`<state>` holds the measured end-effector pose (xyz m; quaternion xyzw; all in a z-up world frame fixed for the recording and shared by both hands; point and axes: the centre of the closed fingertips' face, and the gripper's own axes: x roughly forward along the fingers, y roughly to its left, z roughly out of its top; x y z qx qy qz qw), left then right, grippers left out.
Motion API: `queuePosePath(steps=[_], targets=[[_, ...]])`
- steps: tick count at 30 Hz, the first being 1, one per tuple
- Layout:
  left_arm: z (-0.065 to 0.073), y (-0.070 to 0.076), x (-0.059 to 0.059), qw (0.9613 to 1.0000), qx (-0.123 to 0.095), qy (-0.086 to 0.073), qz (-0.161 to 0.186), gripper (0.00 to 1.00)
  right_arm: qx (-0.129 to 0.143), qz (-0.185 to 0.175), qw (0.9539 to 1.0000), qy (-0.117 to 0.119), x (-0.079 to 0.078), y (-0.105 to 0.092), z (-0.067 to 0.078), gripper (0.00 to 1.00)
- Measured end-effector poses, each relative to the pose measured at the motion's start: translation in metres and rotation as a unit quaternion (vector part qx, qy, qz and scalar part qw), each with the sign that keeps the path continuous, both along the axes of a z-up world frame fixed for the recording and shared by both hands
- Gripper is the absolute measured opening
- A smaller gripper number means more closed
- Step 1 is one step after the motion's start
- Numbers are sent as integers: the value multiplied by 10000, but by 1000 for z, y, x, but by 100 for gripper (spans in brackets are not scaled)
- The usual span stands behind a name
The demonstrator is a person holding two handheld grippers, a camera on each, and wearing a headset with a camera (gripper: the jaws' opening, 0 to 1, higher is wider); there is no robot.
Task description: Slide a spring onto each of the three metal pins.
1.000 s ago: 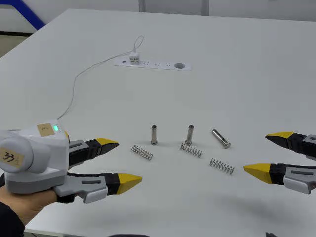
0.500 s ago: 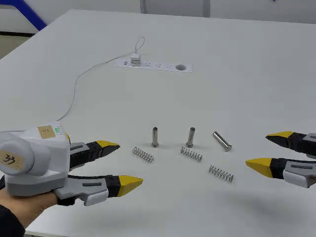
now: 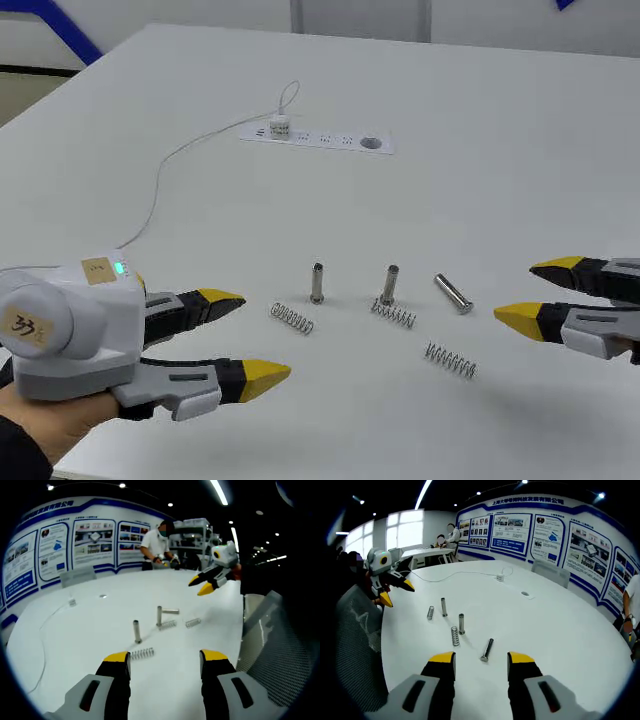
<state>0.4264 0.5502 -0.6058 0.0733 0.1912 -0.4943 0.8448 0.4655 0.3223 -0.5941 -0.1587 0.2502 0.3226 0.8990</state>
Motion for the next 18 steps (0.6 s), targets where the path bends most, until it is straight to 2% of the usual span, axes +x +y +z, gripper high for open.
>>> queuePosePath(steps=[8, 18], targets=[[0, 0, 0, 10000, -8, 2, 2, 56, -222, 100, 9997, 35, 15, 12, -3, 37], [-1, 1, 1, 10000, -9, 19, 33, 56, -407, 78, 9989, 208, 35, 21, -11, 32]])
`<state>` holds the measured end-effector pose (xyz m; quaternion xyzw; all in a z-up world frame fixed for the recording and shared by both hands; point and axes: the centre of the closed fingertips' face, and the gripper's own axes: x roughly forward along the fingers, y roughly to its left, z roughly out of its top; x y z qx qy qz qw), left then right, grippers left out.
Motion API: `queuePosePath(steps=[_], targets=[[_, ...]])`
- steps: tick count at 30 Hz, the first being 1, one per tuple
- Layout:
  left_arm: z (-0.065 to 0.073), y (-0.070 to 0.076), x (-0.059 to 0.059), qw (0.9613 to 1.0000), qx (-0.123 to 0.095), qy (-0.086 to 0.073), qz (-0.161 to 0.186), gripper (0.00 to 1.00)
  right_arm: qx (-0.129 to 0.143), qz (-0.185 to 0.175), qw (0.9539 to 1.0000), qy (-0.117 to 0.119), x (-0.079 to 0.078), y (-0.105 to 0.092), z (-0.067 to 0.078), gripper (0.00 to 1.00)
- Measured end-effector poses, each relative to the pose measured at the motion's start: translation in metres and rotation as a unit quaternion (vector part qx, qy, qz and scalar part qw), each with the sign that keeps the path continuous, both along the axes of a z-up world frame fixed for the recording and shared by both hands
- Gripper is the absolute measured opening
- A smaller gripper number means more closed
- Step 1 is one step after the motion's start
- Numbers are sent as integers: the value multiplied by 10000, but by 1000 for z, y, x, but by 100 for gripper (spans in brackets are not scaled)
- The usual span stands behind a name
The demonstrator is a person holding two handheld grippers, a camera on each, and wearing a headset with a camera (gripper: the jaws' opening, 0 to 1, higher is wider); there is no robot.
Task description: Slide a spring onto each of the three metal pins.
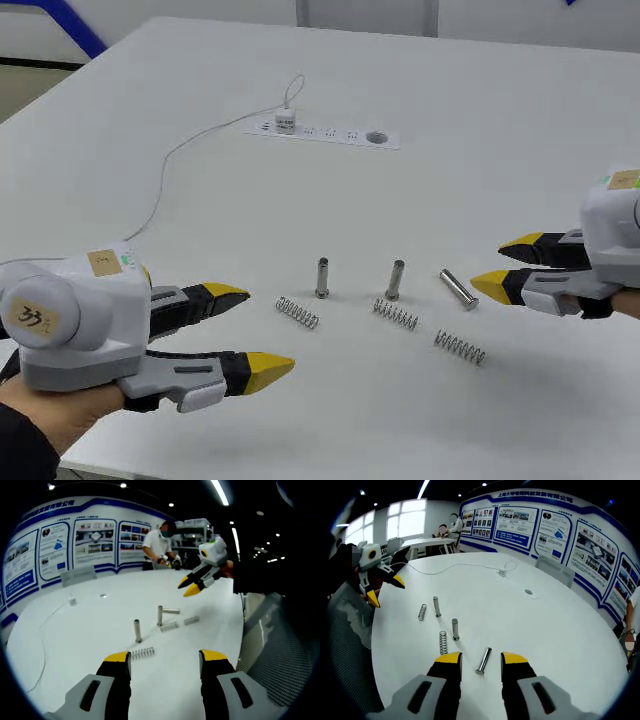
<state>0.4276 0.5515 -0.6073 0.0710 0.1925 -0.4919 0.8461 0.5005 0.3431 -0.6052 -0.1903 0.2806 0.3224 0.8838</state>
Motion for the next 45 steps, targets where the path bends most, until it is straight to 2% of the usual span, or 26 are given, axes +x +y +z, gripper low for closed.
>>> queuePosePath(steps=[11, 21, 31, 45], targets=[[-2, 1, 0, 10000, 37, 16, 7, 55, -288, -148, 9989, 347, 24, 5, -20, 26], [-3, 0, 0, 10000, 49, 30, -1, 55, -414, -356, 9960, 712, 36, 4, -44, 21], [-4, 0, -1, 10000, 47, 52, -11, 54, -539, -593, 9918, 1000, 43, 3, -63, 17], [-3, -1, -3, 10000, 25, 76, -25, 54, -567, -838, 9860, 1326, 46, 4, -74, 13]])
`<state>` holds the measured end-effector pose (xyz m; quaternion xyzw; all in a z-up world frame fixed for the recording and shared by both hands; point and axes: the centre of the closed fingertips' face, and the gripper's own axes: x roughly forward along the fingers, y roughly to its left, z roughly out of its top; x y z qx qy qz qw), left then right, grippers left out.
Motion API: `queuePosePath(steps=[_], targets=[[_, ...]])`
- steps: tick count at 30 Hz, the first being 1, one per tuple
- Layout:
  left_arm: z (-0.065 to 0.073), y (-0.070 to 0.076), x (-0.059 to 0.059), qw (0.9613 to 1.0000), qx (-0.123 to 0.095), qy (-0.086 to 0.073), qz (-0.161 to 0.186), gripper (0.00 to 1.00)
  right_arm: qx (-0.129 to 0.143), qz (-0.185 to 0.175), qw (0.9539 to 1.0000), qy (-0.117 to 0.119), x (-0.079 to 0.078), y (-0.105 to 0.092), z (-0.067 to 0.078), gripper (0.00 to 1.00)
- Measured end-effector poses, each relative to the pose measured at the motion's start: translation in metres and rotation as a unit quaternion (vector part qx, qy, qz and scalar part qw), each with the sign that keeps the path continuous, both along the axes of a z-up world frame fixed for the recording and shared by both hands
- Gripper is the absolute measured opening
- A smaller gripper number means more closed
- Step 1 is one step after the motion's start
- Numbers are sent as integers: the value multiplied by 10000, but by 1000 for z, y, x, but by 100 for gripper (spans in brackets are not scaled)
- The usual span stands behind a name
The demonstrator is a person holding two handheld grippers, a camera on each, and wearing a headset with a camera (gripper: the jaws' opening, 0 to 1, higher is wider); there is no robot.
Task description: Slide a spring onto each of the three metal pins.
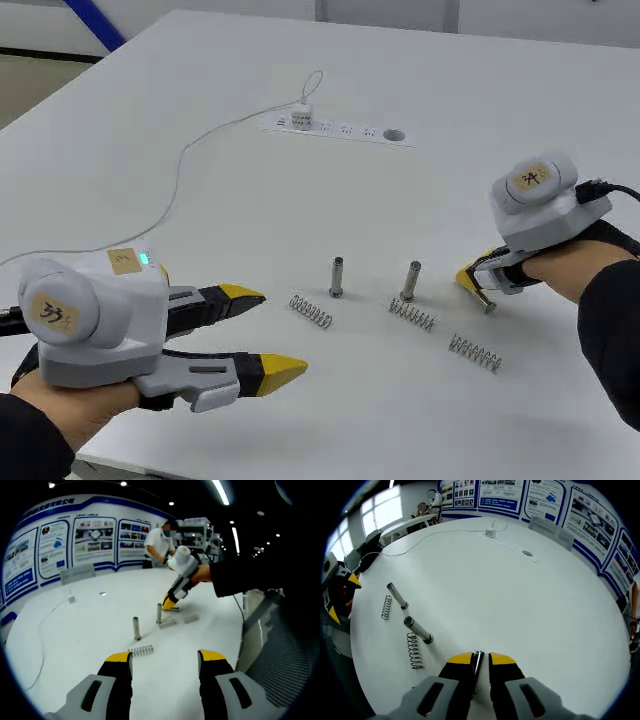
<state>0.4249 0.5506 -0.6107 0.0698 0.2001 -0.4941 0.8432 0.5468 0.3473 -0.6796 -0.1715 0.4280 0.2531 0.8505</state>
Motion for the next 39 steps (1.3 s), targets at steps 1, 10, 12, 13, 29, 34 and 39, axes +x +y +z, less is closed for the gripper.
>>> queuePosePath(steps=[1, 10, 12, 13, 29, 34, 39], targets=[[0, 0, 0, 10000, -1, 1, 3, 54, 7, -25, 10000, 27, 0, 0, -1, 13], [0, 0, 0, 10000, -24, 20, 19, 53, -33, -98, 9998, 182, -2, -1, -6, 10], [0, 0, 0, 10000, -18, 23, 11, 53, -64, -77, 9997, 203, -2, -1, -6, 10], [0, 0, -1, 10000, -17, 23, 6, 53, -93, -71, 9997, 218, -1, -1, -7, 10], [4, 0, 1, 10000, -59, -34, 52, 52, 271, -422, 9987, 128, -8, 1, 3, 9], [3, -1, 1, 10000, -32, -28, 16, 52, 246, -408, 9989, 4, -13, -5, 14, 9], [3, -1, 1, 10000, -23, -34, 19, 51, 275, -421, 9987, -120, -22, -9, 24, 9]])
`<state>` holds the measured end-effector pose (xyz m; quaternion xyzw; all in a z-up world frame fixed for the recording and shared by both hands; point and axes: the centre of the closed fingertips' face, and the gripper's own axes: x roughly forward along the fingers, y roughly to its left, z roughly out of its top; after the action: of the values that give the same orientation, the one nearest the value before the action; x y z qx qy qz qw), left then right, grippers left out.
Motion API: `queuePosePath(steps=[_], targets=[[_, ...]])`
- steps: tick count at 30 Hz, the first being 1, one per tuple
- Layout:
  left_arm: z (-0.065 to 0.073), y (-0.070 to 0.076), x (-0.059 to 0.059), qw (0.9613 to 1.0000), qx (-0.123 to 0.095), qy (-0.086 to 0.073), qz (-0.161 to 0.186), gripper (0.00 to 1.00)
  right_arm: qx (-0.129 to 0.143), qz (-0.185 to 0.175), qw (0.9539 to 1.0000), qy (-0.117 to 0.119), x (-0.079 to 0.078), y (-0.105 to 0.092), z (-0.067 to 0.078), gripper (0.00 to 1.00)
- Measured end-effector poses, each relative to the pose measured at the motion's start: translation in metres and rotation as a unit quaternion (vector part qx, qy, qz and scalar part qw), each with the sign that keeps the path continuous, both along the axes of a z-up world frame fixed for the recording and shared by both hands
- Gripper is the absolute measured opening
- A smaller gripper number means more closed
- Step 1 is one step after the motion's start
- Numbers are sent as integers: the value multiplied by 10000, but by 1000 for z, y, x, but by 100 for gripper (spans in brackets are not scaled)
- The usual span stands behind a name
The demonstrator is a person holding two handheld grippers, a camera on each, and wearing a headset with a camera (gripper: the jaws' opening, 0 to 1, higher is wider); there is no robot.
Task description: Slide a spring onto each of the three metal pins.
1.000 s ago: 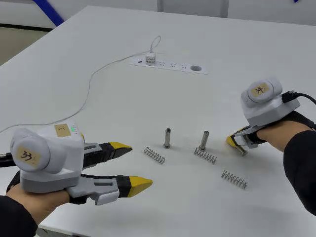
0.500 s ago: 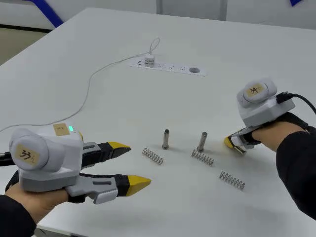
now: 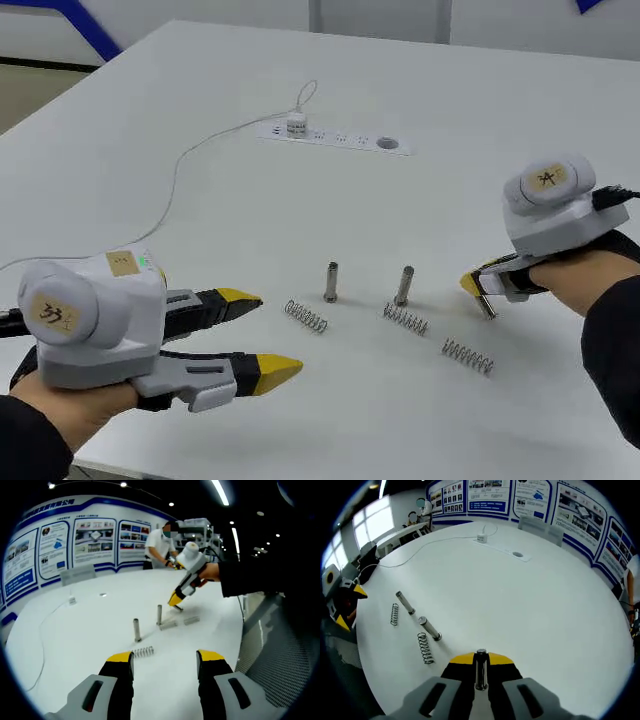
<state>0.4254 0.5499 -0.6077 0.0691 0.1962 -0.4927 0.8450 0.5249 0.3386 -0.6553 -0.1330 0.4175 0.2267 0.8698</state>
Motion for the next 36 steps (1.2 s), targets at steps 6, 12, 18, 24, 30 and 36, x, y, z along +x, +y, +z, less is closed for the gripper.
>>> queuePosePath(steps=[6, 12, 18, 24, 30, 36], targets=[[0, 0, 0, 10000, 16, -3, -6, 51, 7, -7, 9999, -139, -9, -3, 9, 9], [0, 1, 0, 10000, 27, -10, -7, 51, 44, -34, 9998, -215, -13, -5, 12, 9], [-1, 1, 0, 10000, 33, 0, -15, 51, 154, -55, 9994, -300, -16, -4, 18, 9], [-1, 1, 1, 10000, 38, -4, -18, 51, 192, -99, 9993, -298, -20, -6, 18, 9], [-1, 1, 1, 10000, 56, -4, -35, 51, 204, -119, 9991, -352, -27, -11, 20, 9], [-2, 1, 0, 10000, 73, -3, -55, 51, 180, -79, 9991, -389, -35, -14, 21, 9]])
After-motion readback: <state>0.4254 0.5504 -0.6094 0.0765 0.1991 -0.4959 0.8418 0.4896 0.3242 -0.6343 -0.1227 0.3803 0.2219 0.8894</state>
